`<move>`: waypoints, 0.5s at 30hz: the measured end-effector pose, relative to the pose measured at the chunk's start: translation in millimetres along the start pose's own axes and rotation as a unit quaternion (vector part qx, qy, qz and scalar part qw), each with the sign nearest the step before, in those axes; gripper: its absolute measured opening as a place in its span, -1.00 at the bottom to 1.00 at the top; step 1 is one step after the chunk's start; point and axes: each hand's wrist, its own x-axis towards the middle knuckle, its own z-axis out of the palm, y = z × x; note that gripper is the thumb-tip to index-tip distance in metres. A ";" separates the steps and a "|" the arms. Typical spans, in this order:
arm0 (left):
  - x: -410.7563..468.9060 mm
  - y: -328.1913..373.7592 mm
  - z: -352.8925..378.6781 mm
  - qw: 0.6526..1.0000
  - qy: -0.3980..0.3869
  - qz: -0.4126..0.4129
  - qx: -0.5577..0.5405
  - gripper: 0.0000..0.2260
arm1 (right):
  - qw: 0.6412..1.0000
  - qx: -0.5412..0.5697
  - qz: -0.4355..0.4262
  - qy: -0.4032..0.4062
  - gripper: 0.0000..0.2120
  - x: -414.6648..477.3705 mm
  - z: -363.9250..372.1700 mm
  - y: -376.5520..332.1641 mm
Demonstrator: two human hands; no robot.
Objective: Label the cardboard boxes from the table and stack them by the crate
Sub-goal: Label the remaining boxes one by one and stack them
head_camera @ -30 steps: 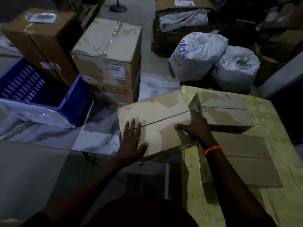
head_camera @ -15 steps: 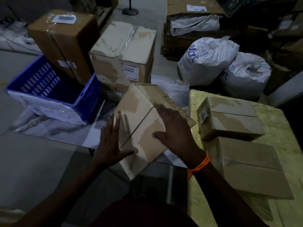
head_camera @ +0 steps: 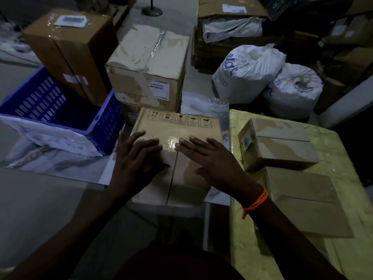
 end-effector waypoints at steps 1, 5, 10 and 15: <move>-0.5 4.2 2.2 1.000 0.009 0.011 -0.001 -0.62 | 1.000 -0.002 -0.001 0.014 0.08 -1.7 1.1 3.3; 3.5 22.5 15.6 0.999 0.020 -0.005 -0.045 -0.76 | 0.998 -0.028 0.015 0.051 0.04 -8.5 5.1 18.5; -8.2 33.3 22.7 0.999 0.008 -0.017 -0.043 -0.75 | 0.994 -0.059 0.012 0.088 -0.32 -28.5 24.6 15.6; 0.7 40.0 5.5 0.997 -0.041 -0.063 -0.031 -0.80 | 0.995 -0.003 0.036 0.095 -0.51 -28.4 31.2 4.6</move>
